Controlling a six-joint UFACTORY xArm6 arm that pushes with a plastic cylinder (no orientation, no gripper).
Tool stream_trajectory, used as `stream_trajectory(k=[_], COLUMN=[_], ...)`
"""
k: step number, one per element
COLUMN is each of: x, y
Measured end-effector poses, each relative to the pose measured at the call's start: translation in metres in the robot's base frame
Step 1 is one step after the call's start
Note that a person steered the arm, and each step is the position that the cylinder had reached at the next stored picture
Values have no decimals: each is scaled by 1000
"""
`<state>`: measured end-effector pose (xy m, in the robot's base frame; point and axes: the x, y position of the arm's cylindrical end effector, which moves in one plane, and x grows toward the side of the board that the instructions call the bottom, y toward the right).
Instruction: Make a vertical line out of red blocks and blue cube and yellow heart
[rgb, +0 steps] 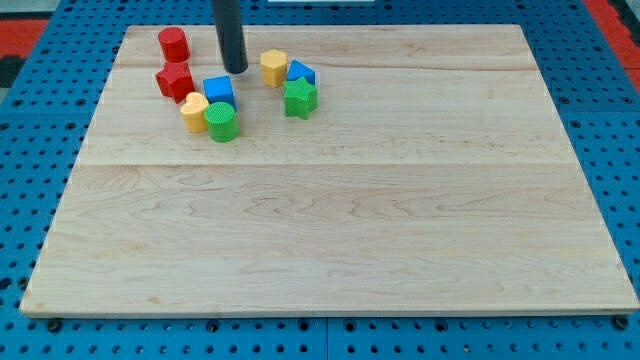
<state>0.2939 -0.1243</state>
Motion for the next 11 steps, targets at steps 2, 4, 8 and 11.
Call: stream_trajectory(k=[2,4,8,11], x=[16,8,44,56], y=[-44,-54,-19,-65])
